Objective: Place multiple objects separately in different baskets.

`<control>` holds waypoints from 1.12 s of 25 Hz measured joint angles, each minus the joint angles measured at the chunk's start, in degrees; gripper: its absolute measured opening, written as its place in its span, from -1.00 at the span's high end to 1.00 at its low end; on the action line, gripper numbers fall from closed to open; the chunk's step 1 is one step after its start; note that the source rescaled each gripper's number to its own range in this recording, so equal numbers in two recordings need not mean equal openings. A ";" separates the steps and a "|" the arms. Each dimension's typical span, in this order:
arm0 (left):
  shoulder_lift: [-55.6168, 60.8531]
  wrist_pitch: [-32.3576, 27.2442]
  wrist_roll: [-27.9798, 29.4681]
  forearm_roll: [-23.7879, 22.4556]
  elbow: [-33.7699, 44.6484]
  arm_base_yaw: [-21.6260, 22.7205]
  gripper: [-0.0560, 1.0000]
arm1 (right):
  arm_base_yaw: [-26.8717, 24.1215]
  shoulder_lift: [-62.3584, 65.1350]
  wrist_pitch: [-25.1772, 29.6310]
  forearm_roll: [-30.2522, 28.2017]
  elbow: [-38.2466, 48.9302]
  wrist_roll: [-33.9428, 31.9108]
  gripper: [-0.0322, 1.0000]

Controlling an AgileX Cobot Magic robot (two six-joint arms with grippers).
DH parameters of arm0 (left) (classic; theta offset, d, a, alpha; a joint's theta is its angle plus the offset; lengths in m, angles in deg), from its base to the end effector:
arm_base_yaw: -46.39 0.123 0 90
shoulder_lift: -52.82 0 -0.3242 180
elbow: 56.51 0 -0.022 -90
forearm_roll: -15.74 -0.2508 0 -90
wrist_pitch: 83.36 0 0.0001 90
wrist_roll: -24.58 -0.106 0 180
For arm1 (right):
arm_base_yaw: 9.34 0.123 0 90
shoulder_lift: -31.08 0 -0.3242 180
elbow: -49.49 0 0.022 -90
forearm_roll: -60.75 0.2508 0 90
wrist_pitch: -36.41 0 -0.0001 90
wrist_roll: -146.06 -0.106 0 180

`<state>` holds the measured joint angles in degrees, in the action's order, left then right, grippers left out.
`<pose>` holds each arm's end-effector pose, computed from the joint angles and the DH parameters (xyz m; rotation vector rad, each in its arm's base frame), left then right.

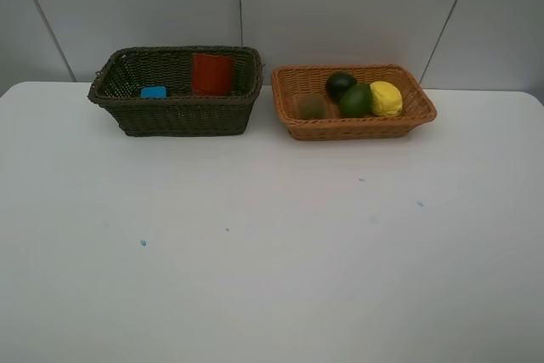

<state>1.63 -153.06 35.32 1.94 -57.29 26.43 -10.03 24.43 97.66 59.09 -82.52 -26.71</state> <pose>0.0700 -0.0002 0.5014 0.1182 2.0692 -0.0409 -0.0349 -0.0023 0.2773 -0.1135 2.0213 -0.1220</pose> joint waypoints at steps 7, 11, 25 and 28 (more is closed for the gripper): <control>21.58 -0.22 -0.11 -1.26 12.52 0.25 -1.00 | 0.00 0.00 0.00 0.00 0.00 0.00 -0.99; 35.20 -0.33 -0.11 0.01 21.53 3.43 -1.00 | 0.00 0.00 0.00 0.00 0.00 0.00 -0.99; 44.80 1.50 -0.36 8.14 44.04 7.59 -1.00 | 0.00 0.00 0.00 0.00 0.00 0.00 -0.99; 44.80 4.09 -0.36 8.86 47.48 7.59 -1.00 | 0.00 0.00 0.00 0.00 0.00 0.00 -0.99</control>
<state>46.43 -148.97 34.96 10.80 -9.81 34.02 -10.03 24.43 97.66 59.09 -82.52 -26.71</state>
